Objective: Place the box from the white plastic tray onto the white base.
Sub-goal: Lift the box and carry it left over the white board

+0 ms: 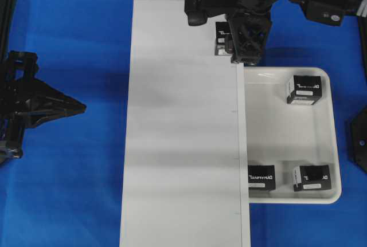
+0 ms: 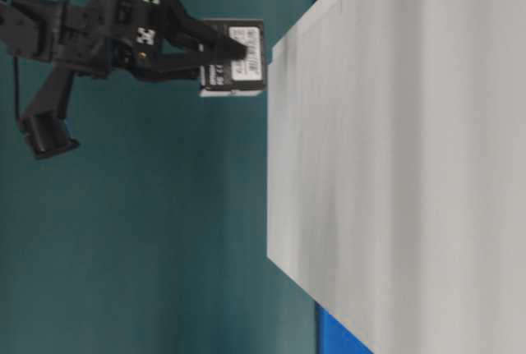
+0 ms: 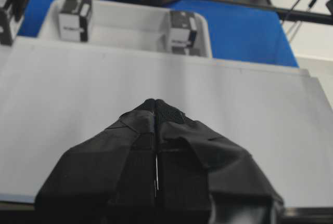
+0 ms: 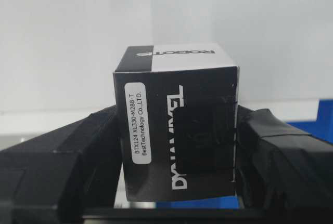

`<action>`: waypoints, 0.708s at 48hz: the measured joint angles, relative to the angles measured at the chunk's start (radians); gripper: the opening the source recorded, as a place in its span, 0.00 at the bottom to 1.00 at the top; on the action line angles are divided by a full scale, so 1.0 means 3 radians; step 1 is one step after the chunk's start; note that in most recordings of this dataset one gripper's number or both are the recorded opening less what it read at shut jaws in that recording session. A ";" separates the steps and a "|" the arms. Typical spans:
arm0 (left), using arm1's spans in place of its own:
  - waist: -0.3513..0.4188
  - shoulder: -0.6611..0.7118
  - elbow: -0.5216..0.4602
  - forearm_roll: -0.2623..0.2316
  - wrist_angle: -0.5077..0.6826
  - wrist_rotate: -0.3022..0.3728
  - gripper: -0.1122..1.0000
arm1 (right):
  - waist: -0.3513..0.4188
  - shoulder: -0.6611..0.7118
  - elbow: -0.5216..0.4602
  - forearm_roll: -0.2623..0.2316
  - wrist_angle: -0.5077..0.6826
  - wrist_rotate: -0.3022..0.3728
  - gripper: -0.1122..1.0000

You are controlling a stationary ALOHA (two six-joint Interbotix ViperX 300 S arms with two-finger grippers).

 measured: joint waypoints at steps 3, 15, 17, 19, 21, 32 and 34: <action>0.0000 0.0026 -0.0010 -0.0005 -0.0031 0.0000 0.04 | 0.0010 0.0026 0.0020 0.0000 -0.0051 0.0000 0.65; -0.0005 0.0128 -0.0020 0.0000 -0.0087 0.0000 0.04 | 0.0036 0.0092 0.0102 0.0046 -0.0240 0.0015 0.65; -0.0005 0.0133 -0.0020 0.0000 -0.0087 0.0000 0.04 | 0.0041 0.0097 0.0112 0.0051 -0.0266 0.0020 0.65; -0.0005 0.0138 -0.0020 -0.0005 -0.0082 0.0000 0.04 | 0.0041 0.0097 0.0123 0.0056 -0.0276 0.0020 0.65; -0.0005 0.0138 -0.0026 0.0000 -0.0082 0.0000 0.04 | 0.0041 0.0102 0.0133 0.0056 -0.0286 0.0026 0.65; -0.0005 0.0138 -0.0026 0.0000 -0.0087 0.0000 0.04 | 0.0046 0.0107 0.0169 0.0097 -0.0297 0.0031 0.65; -0.0005 0.0138 -0.0026 0.0000 -0.0082 0.0000 0.04 | 0.0051 0.0107 0.0174 0.0112 -0.0297 0.0031 0.65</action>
